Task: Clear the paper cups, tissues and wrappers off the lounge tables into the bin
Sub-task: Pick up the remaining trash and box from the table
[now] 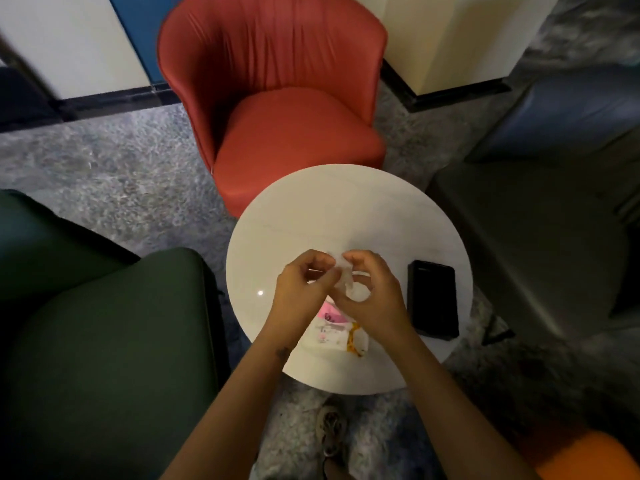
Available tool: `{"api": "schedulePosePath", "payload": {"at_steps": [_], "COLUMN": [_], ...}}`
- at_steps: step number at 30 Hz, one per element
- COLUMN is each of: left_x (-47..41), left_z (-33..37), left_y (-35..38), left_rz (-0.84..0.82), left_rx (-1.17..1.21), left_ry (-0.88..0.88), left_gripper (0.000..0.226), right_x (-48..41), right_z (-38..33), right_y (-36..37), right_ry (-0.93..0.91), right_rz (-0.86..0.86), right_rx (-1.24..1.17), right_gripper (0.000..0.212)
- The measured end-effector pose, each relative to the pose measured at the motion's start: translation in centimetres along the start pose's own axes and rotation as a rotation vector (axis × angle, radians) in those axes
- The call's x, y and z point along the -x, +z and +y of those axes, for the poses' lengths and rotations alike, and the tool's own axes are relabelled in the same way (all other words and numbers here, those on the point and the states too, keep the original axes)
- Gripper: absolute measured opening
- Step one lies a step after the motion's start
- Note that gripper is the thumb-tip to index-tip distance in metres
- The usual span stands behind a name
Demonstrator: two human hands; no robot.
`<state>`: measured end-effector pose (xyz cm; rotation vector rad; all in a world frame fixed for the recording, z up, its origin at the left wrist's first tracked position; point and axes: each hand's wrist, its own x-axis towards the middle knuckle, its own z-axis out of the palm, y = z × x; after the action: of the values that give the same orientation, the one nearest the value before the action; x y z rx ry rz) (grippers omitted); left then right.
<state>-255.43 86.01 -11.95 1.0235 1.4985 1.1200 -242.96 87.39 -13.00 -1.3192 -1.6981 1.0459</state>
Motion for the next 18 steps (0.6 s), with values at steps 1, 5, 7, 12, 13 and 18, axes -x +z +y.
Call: {"api": "schedulePosePath", "payload": {"at_steps": [1, 5, 7, 12, 13, 18], "left_x": [-0.6, -2.7, -3.6, -5.0, -5.2, -6.6], "left_z": [-0.1, -1.1, -2.2, -5.8, -6.5, -9.2], "left_y": [0.6, 1.2, 0.9, 0.9, 1.1, 2.2], "left_rz": [-0.033, -0.014, 0.070, 0.095, 0.089, 0.056], "left_rx": [0.051, 0.052, -0.054, -0.325, -0.369, -0.453], "left_ry": [-0.032, -0.057, -0.059, -0.086, -0.083, -0.071], "left_gripper": [0.013, 0.027, 0.026, 0.014, 0.013, 0.027], "right_x": [-0.6, -3.2, -3.8, -4.5, -4.7, -4.8], "right_z": [0.9, 4.4, 5.9, 9.0, 9.8, 11.8], "right_y": [-0.4, -0.8, -0.6, 1.2, 1.6, 2.9], "right_ry": [-0.005, 0.023, 0.074, 0.170, 0.171, 0.134], "right_rz": [0.019, 0.097, 0.122, 0.116, 0.096, 0.065], "right_rx": [0.021, 0.080, 0.093, 0.184, 0.215, 0.476], "right_gripper": [0.032, 0.022, 0.017, 0.015, 0.015, 0.014]}}
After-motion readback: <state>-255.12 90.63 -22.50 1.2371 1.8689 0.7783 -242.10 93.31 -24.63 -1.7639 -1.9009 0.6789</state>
